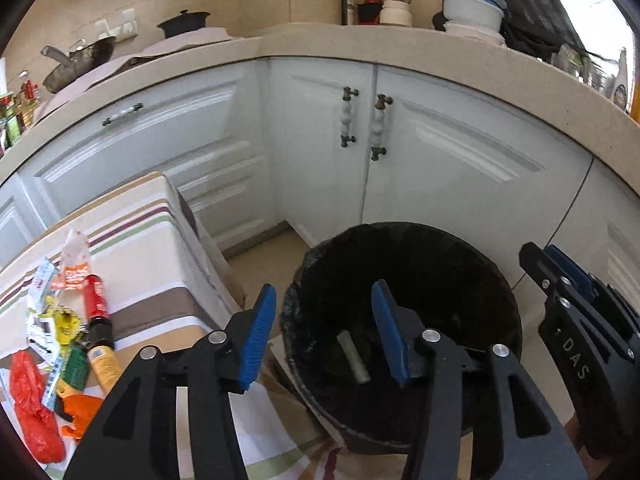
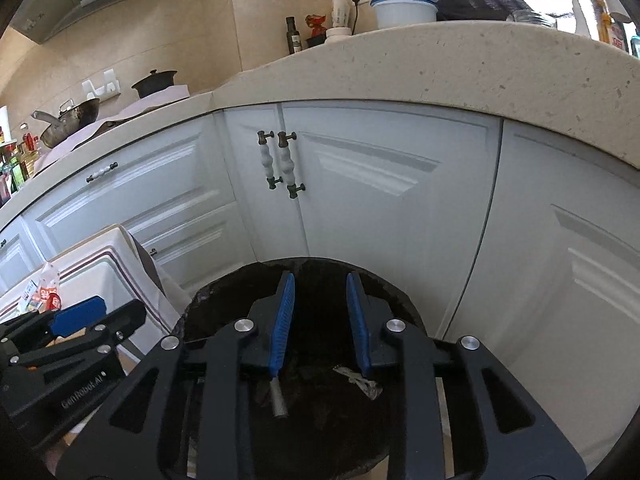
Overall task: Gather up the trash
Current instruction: 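Carry the white tube with the right tool over the bin and release, then grasp the orange bag with the right tool while the left tool grasps the white roll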
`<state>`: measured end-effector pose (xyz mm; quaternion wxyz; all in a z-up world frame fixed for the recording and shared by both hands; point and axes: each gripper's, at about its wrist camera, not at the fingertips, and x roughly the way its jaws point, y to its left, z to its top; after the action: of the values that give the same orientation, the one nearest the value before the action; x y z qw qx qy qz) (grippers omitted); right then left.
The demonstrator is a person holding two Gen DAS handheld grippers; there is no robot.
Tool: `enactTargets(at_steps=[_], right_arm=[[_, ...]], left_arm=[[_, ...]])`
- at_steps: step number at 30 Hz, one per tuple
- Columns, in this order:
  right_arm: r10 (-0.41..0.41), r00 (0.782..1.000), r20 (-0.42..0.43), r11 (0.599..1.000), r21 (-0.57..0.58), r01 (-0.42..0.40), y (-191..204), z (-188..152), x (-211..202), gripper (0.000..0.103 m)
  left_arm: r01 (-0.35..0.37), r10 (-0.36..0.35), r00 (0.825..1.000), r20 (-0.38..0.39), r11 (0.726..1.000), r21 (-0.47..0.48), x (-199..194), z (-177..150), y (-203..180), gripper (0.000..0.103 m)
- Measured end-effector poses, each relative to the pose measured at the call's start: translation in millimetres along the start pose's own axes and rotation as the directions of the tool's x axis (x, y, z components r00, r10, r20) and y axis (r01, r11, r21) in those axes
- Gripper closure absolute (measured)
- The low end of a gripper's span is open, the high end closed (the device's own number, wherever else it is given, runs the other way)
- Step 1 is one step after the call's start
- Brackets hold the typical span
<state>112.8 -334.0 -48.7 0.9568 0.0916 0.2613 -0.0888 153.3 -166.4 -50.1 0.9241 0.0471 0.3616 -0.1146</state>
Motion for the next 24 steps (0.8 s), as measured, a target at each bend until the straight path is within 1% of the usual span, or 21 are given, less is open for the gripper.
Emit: enactTargets(at_steps=[4, 9, 14, 15, 16, 19, 20, 24], right_arm=[[0.007, 1.0, 0.012, 1.0, -0.015, -0.006, 9, 0, -12, 0.075], [0.042, 0.999, 0.019, 0.999, -0.027, -0.042, 27, -3, -34, 0.075], [0.087, 0.996, 0.021, 0.994, -0.061, -0.086, 54, -9, -54, 0.073], [0.098, 0.995, 0.02, 0.993, -0.067, -0.096, 60, -10, -58, 0.069], [0.11, 0.994, 0.021, 0.991, -0.075, -0.108, 68, -12, -62, 0.067], [0.15, 0.989, 0.01, 0.984, -0.1, -0.148, 90, -17, -71, 0.067], [0.161, 0.987, 0.007, 0.981, -0.109, -0.16, 97, -18, -73, 0.067], [0.218, 0.976, -0.013, 0.964, -0.152, -0.217, 130, -27, -83, 0.067]], left_arm=[[-0.036, 0.037, 0.999, 0.033, 0.999, -0.01, -17, -2, 13, 0.053], [-0.071, 0.073, 0.996, 0.049, 0.997, -0.04, -44, -13, 39, 0.053], [-0.127, 0.132, 0.99, 0.054, 0.987, -0.097, -73, -29, 76, 0.053], [-0.142, 0.149, 0.987, 0.054, 0.983, -0.114, -80, -33, 87, 0.053], [-0.153, 0.161, 0.986, 0.053, 0.98, -0.124, -84, -36, 93, 0.053], [-0.198, 0.208, 0.977, 0.043, 0.966, -0.165, -100, -47, 120, 0.052], [-0.213, 0.224, 0.974, 0.04, 0.961, -0.178, -105, -51, 128, 0.051], [-0.283, 0.295, 0.955, 0.02, 0.932, -0.228, -123, -70, 163, 0.049]])
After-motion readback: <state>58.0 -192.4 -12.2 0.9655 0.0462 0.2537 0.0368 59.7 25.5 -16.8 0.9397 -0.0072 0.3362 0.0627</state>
